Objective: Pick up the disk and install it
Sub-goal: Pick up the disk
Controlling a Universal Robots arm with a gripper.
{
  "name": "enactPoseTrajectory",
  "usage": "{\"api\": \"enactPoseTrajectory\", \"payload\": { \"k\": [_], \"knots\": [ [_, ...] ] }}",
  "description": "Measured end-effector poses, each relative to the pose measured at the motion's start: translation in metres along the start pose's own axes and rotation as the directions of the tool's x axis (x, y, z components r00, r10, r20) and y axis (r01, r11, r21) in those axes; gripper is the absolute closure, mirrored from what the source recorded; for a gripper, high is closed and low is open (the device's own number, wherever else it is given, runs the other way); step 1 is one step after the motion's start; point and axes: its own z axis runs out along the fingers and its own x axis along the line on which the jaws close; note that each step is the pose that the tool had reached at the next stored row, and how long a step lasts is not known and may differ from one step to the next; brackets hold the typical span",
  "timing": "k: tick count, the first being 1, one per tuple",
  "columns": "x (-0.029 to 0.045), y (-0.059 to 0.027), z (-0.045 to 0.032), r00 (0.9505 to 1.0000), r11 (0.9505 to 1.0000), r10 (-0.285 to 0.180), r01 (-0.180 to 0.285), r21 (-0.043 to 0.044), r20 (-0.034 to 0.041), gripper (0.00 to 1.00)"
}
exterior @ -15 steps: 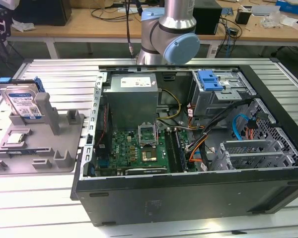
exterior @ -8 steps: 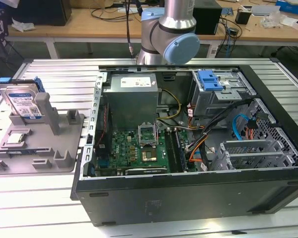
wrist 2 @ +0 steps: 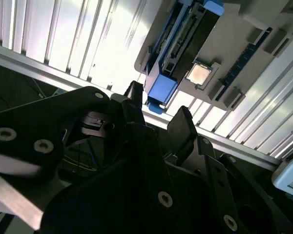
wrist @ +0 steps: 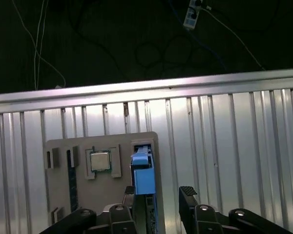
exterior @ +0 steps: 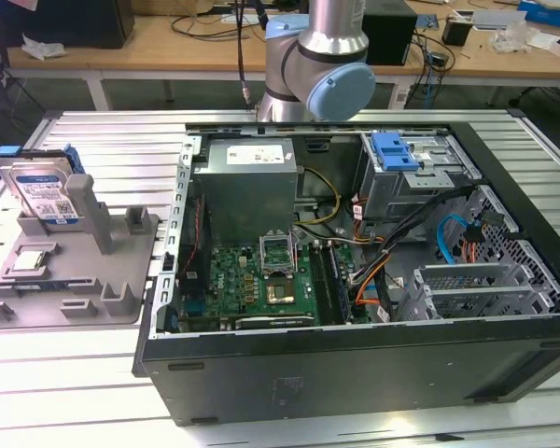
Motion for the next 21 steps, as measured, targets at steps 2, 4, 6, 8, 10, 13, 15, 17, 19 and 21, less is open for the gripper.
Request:
{"api": "enactPoseTrajectory", "payload": {
  "k": [2,4,6,8,10,13,15,17,19,21],
  "knots": [
    [0.0,0.0,0.0,1.0,1.0,0.0,0.0,0.0001,-0.0011,0.52],
    [0.0,0.0,0.0,1.0,1.0,0.0,0.0,0.0013,-0.0022,0.52],
    [0.0,0.0,0.0001,1.0,1.0,0.0,0.0,0.006,-0.0026,0.52],
    [0.0,0.0,0.0003,1.0,0.9999,0.001,-0.001,0.0149,-0.0075,0.52],
    [0.0,0.0,0.0003,0.9999,0.9999,0.0,0.0,0.015,-0.0108,0.52],
    [0.0011,-0.0001,0.0005,0.9999,0.9998,-0.011,0.011,0.0155,-0.0135,0.52],
    [0.0029,-0.0003,0.0013,0.9997,0.9997,-0.018,0.018,0.0155,-0.0145,0.52],
    [0.0047,-0.0005,0.0028,0.9996,0.9996,-0.022,0.022,0.0156,-0.0147,0.52],
    [0.0057,-0.0011,0.0046,0.9995,0.9995,-0.028,0.029,0.0156,-0.015,0.52],
    [0.0058,-0.0019,0.0071,0.9993,0.9992,-0.035,0.035,0.0164,-0.0152,0.52]
  ]
}}
